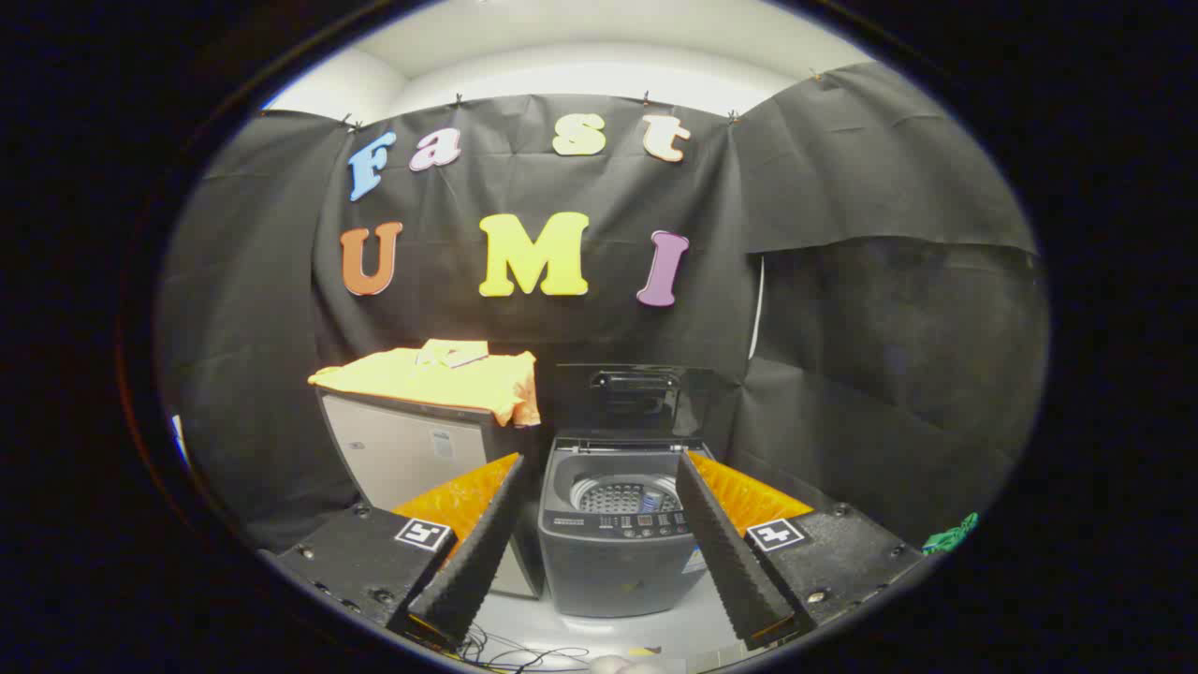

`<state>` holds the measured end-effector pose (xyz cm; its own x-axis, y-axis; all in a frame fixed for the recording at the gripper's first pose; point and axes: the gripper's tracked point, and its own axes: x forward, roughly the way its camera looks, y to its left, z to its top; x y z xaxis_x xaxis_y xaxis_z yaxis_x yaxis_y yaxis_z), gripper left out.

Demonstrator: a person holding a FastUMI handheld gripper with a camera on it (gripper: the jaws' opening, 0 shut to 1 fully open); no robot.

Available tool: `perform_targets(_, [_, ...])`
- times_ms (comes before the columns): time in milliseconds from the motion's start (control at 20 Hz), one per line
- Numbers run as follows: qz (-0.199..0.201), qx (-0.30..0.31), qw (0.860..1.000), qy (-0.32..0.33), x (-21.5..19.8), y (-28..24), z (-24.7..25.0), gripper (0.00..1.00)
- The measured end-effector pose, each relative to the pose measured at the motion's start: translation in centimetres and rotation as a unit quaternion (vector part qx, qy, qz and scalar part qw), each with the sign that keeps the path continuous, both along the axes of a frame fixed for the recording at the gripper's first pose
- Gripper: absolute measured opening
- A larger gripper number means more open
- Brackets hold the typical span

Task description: Put the clothes into the washing machine and then close the washing machine lid.

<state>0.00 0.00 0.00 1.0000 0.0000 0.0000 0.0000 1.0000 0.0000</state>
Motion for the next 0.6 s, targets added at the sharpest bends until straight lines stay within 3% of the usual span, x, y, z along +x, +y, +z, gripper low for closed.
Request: perform_targets(600, [0.004, -0.005, 1.000, -0.002, -1.0, 4.4, -0.1, 1.00])
